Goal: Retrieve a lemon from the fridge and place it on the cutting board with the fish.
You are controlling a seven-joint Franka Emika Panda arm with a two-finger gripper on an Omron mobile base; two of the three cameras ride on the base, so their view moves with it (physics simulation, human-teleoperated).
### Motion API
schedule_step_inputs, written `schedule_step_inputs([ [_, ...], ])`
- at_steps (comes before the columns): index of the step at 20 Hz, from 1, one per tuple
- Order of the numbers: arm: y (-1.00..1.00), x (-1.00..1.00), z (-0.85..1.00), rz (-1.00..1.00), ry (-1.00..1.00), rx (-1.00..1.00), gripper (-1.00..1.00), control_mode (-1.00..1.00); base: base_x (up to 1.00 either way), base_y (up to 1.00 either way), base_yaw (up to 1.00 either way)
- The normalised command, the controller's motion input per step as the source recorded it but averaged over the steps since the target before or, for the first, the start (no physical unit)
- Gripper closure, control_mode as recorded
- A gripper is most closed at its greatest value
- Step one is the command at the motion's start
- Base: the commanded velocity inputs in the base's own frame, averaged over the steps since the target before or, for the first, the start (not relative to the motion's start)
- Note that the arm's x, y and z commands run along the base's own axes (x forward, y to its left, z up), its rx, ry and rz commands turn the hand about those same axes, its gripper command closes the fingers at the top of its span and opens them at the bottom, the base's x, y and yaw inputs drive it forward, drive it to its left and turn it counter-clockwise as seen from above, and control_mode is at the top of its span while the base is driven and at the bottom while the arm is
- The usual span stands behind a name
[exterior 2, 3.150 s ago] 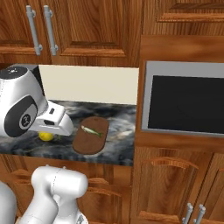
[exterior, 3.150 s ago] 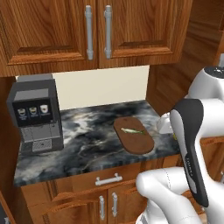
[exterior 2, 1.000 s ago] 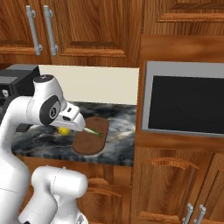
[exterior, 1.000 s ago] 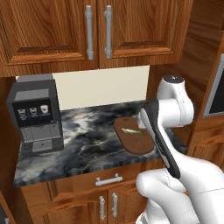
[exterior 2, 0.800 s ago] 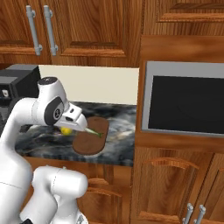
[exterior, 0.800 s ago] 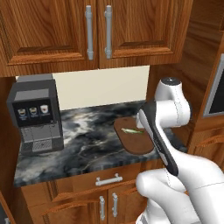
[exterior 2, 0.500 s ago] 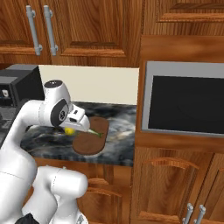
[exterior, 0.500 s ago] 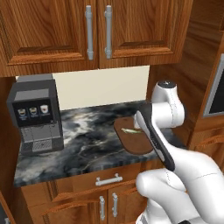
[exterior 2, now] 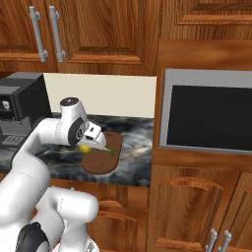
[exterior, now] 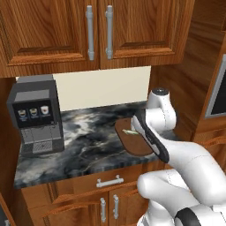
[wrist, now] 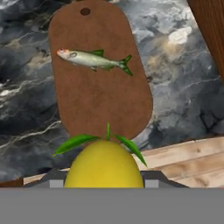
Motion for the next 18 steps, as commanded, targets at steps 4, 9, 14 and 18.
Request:
schedule_step_inputs([
  [4, 0.00, 0.51, -0.40, 0.01, 0.00, 0.00, 1.00, -1.00, 0.00, 0.00, 0.00],
  [9, 0.00, 0.39, -0.34, 0.02, 0.00, 0.00, 1.00, -1.00, 0.00, 0.00, 0.00],
  [14, 0.00, 0.24, -0.26, 0.01, 0.00, 0.00, 1.00, -1.00, 0.00, 0.00, 0.00],
  [18, 0.00, 0.16, -0.20, 0.01, 0.00, 0.00, 1.00, -1.00, 0.00, 0.00, 0.00],
])
